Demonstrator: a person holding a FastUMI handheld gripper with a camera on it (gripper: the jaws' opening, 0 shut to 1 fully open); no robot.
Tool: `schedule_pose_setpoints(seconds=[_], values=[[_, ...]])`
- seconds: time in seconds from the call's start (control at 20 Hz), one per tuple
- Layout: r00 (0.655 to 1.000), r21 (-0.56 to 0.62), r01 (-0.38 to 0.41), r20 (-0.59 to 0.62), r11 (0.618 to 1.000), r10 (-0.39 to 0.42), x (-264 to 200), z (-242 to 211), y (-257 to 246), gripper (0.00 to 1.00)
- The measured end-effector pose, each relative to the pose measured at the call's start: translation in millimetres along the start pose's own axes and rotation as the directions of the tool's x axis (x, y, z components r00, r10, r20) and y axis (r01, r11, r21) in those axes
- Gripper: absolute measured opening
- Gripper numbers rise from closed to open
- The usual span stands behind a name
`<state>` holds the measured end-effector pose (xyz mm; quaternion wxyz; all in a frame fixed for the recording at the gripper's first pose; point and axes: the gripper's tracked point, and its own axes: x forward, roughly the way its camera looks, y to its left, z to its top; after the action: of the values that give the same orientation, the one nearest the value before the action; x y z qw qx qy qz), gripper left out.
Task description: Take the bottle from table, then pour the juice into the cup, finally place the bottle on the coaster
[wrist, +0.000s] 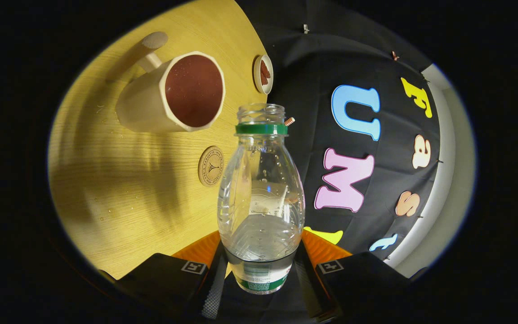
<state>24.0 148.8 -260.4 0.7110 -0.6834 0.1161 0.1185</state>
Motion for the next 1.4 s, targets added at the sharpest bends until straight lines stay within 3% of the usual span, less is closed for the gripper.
schedule_pose_setpoints(seconds=[1.4], values=[[0.998,-0.153,0.057,0.029,0.987,-0.053,9,4,-12,0.74]])
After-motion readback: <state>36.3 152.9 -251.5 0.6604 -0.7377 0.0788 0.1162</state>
